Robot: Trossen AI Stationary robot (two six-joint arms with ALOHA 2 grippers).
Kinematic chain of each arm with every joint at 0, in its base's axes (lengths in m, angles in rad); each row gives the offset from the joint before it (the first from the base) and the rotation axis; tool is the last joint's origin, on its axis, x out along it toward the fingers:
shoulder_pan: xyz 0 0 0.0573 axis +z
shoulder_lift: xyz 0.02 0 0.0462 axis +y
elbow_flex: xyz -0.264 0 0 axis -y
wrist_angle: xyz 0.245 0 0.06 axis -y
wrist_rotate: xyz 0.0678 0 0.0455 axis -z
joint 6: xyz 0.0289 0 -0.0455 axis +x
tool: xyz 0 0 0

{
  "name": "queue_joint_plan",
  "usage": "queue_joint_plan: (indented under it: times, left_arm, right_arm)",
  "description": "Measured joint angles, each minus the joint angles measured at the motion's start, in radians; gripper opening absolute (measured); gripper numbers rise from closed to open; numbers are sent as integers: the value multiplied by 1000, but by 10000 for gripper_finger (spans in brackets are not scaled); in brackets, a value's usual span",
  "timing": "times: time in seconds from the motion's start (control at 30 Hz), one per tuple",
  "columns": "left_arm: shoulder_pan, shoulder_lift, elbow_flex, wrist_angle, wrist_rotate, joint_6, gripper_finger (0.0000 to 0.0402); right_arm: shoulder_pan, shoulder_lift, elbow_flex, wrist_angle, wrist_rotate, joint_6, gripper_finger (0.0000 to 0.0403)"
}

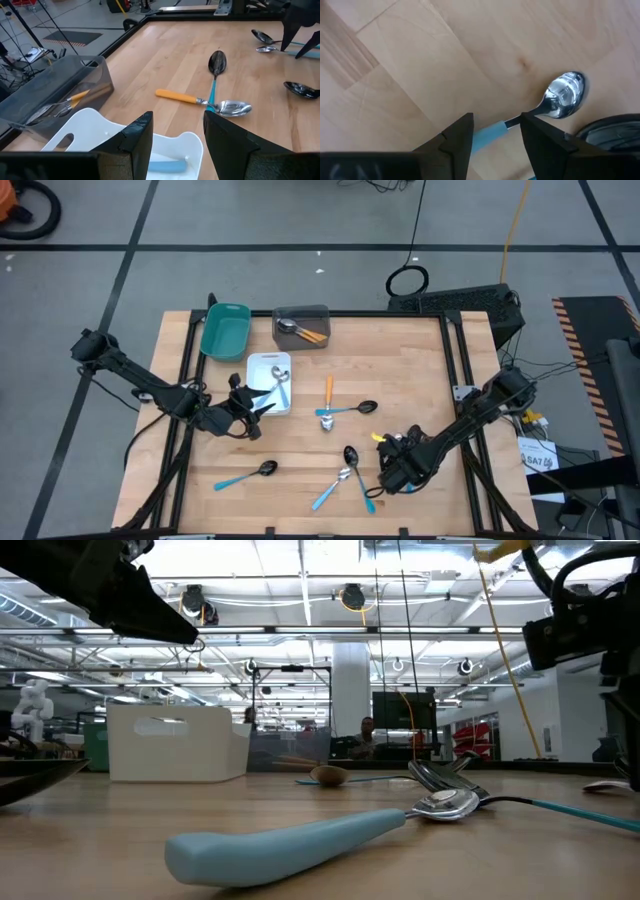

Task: Sort silverware by color (type)
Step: Put the right light blue spoon into the white bin

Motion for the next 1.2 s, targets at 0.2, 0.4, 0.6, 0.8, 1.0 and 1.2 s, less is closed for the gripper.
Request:
queue_joint_plan:
  times: [0.2, 0.4, 0.6, 0.8, 1.0, 1.2]
  left_arm:
    - [0, 0, 0, 4, 0, 0, 175]
    - [0, 0, 0, 4, 0, 6, 175]
    - [0, 0, 0, 4, 0, 9, 175]
    - [0, 0, 0, 4, 0, 10, 175]
    - [0, 0, 0, 4, 0, 16, 175]
    - [0, 0, 0, 3, 0, 18, 175]
  right_arm:
    - [-18, 21, -1, -1, 2, -53, 154]
    - [-35, 23, -1, 10, 37, -90, 106]
    - [-42, 26, -2, 14, 111, -112, 40]
    - [-45, 26, -3, 19, 122, -152, 3]
    - [-48, 16, -3, 17, 111, -183, 2]
    - [-48, -30, -7, 5, 100, -78, 3]
